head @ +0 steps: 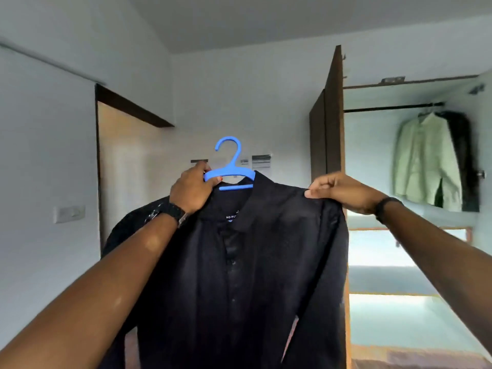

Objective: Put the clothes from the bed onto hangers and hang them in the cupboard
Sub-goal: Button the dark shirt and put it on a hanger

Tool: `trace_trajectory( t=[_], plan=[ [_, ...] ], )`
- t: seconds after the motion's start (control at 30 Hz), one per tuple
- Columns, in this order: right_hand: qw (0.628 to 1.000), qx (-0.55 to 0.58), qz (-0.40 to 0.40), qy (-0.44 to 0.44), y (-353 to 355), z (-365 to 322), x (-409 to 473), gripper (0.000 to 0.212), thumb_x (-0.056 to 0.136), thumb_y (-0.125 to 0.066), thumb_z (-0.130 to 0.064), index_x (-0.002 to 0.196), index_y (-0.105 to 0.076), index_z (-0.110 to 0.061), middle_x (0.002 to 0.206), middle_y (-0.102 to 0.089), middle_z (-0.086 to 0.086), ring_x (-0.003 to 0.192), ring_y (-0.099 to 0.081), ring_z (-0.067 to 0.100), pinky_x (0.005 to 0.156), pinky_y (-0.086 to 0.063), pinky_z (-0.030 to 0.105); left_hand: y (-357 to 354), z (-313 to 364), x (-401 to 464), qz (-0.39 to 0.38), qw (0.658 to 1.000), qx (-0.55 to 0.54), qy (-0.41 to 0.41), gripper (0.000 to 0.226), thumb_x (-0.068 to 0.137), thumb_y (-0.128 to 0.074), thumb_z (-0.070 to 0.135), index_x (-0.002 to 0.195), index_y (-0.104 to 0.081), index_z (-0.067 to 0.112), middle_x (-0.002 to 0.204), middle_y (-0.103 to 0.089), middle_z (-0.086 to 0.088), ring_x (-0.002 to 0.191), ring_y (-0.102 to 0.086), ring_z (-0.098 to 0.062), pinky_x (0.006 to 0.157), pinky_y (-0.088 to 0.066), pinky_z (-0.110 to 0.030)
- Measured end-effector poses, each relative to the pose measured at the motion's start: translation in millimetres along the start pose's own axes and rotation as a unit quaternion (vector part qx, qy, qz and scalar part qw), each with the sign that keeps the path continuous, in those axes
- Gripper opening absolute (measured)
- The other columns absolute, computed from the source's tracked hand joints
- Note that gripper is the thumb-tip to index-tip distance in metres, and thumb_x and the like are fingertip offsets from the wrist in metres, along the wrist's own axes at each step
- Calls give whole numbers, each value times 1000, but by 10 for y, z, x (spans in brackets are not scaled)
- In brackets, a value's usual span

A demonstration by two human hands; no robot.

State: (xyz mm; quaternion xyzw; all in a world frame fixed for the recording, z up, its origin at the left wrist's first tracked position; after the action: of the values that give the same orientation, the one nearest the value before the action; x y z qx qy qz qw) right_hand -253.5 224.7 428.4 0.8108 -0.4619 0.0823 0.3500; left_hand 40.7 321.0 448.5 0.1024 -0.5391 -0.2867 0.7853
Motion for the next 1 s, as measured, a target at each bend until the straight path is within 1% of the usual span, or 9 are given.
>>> trace_trajectory(
  t=[0.1, 0.23, 0.33, 0.47, 0.6, 0.7, 0.8, 0.9, 1.0],
  plan=[
    [999, -8, 37, -1, 620, -155, -79, 33, 73, -73, -22, 93, -68, 3, 93, -65, 20, 85, -62, 25, 84, -51, 31, -267, 592, 389, 23, 999, -8, -38, 26, 92, -57, 33, 104, -55, 11, 107, -58, -12, 101, -54, -32, 76, -38, -35],
    [996, -34, 81, -7, 1358, -120, -200, 22, 83, -69, -12, 93, -66, 7, 91, -68, 15, 82, -63, 21, 76, -53, 23, -854, 1219, 743, 40, 997, -14, -65, 31, 95, -54, 31, 111, -56, 4, 114, -45, -16, 105, -49, -37, 83, -41, -42],
    [988, -91, 118, -29, 1910, 96, -317, 18, 86, -68, -18, 85, -65, 0, 81, -66, 9, 76, -60, 19, 74, -49, 26, -1455, 1733, 922, 18, 997, -29, -66, 32, 96, -51, 32, 113, -55, 5, 116, -44, -16, 104, -50, -39, 83, -43, -45],
    [977, -138, 154, -49, 2710, 532, -509, 23, 86, -69, -22, 69, -56, -15, 66, -60, -4, 64, -56, 10, 60, -42, 17, -2353, 2444, 1052, 14, 996, -37, -79, 35, 97, -49, 32, 118, -54, 4, 119, -45, -18, 104, -51, -41, 84, -42, -46],
    [964, -200, 165, -57, 3653, 945, -618, 20, 84, -71, -17, 78, -54, -11, 72, -61, -1, 68, -57, 11, 63, -45, 18, -3237, 3224, 1251, 26, 998, -31, -49, 37, 98, -47, 37, 120, -57, 9, 120, -45, -17, 108, -48, -39, 87, -40, -44],
    [941, -255, 220, -28, 4322, 1143, -594, 23, 85, -71, -20, 80, -54, -4, 79, -59, 4, 77, -55, 16, 74, -44, 31, -3692, 3722, 1424, 59, 997, -40, -28, 38, 97, -47, 41, 122, -59, 16, 121, -44, -15, 112, -43, -35, 89, -37, -43],
    [914, -293, 280, 6, 4873, 1263, -554, 16, 86, -69, -13, 88, -60, 0, 82, -62, 4, 78, -56, 14, 74, -45, 26, -4119, 4149, 1640, 73, 994, -86, -9, 38, 95, -50, 43, 122, -60, 18, 122, -43, -15, 112, -42, -35, 93, -36, -45],
    [886, -336, 319, 24, 5343, 1446, -480, 11, 85, -69, -12, 79, -60, -9, 76, -61, -2, 73, -54, 11, 63, -41, 12, -4611, 4519, 1814, 75, 991, -115, 0, 38, 95, -50, 42, 120, -58, 15, 122, -41, -15, 111, -44, -36, 93, -35, -46],
    [855, -382, 351, 22, 5817, 1758, -318, 13, 83, -71, -17, 79, -59, -14, 81, -66, 5, 80, -58, 20, 69, -44, 24, -5173, 4812, 1978, 62, 985, -163, 0, 40, 98, -43, 41, 121, -54, 10, 123, -40, -15, 110, -44, -35, 89, -37, -47]
  ],
)
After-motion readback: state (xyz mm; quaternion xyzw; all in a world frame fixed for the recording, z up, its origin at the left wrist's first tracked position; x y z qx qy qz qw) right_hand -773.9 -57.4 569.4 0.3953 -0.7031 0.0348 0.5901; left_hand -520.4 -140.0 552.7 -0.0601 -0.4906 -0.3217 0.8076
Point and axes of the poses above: each hand's wrist, its own x-axis towards the middle knuckle, its own y-axis out of the back of the hand, z = x × y, the point moved 5 cm from there along x, towards the middle knuckle
